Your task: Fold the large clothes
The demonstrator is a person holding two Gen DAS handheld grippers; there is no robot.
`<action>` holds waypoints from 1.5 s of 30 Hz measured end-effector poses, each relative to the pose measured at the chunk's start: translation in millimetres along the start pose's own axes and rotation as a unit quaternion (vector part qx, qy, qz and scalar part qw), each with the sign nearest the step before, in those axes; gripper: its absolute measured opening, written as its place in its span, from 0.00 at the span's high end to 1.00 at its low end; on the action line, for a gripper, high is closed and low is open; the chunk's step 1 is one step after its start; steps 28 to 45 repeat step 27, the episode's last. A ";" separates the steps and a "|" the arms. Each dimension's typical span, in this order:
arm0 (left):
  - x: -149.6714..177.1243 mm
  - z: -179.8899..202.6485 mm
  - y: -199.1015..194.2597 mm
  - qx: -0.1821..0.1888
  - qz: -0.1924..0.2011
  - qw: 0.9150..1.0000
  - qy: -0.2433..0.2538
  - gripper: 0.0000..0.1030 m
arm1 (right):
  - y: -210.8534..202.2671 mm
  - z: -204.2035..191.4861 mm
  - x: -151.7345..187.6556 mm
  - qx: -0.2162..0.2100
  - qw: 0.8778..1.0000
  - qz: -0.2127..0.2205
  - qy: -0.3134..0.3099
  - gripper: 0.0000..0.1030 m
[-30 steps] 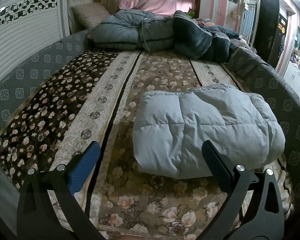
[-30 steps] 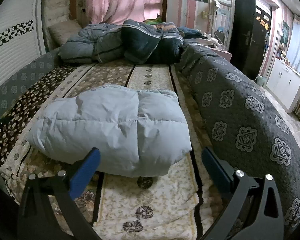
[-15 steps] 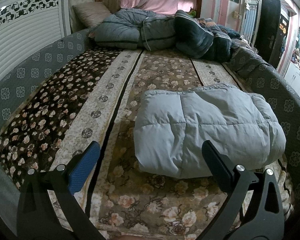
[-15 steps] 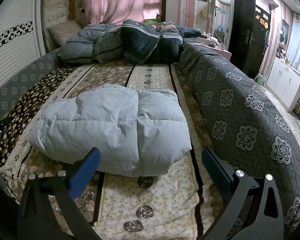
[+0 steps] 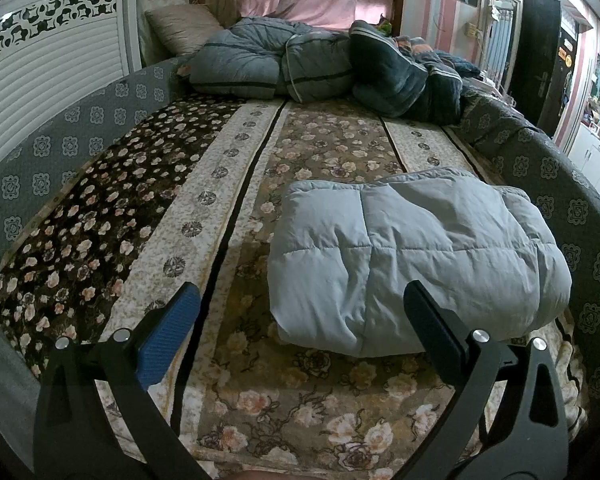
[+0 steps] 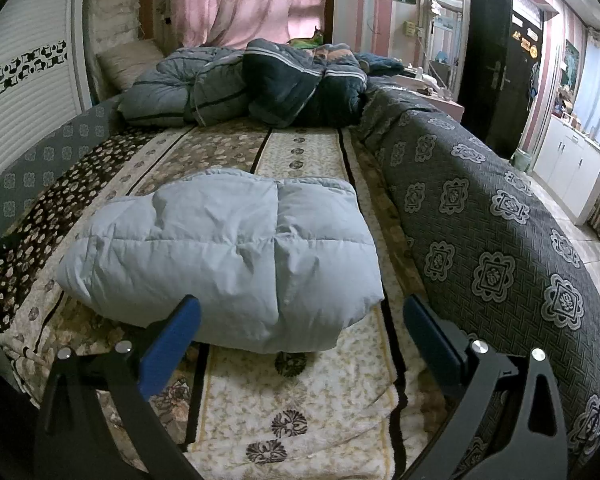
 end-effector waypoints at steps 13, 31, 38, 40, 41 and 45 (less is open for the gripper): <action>-0.4 2.0 -1.7 0.001 0.005 1.000 0.005 0.03 | 0.3 -0.4 0.8 0.000 1.000 0.000 0.000 0.02; -0.2 -3.7 2.0 0.017 -0.007 1.000 -0.011 0.03 | -0.1 -0.1 0.6 0.001 1.000 0.000 -0.001 0.02; -0.2 -3.7 2.0 0.017 -0.007 1.000 -0.011 0.03 | -0.1 -0.1 0.6 0.001 1.000 0.000 -0.001 0.02; -0.2 -3.7 2.0 0.017 -0.007 1.000 -0.011 0.03 | -0.1 -0.1 0.6 0.001 1.000 0.000 -0.001 0.02; -0.2 -3.7 2.0 0.017 -0.007 1.000 -0.011 0.03 | -0.1 -0.1 0.6 0.001 1.000 0.000 -0.001 0.02; -0.2 -3.7 2.0 0.017 -0.007 1.000 -0.011 0.03 | -0.1 -0.1 0.6 0.001 1.000 0.000 -0.001 0.02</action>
Point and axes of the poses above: each gripper's, at about its wrist camera, not at the fingertips, and y roughly the way its jaws point, z to its right, x to its underside, the point moved 7 cm from there along y, roughly the way its jaws point, and after that the axes turned 15 degrees about -z, right-handed, at the moved point
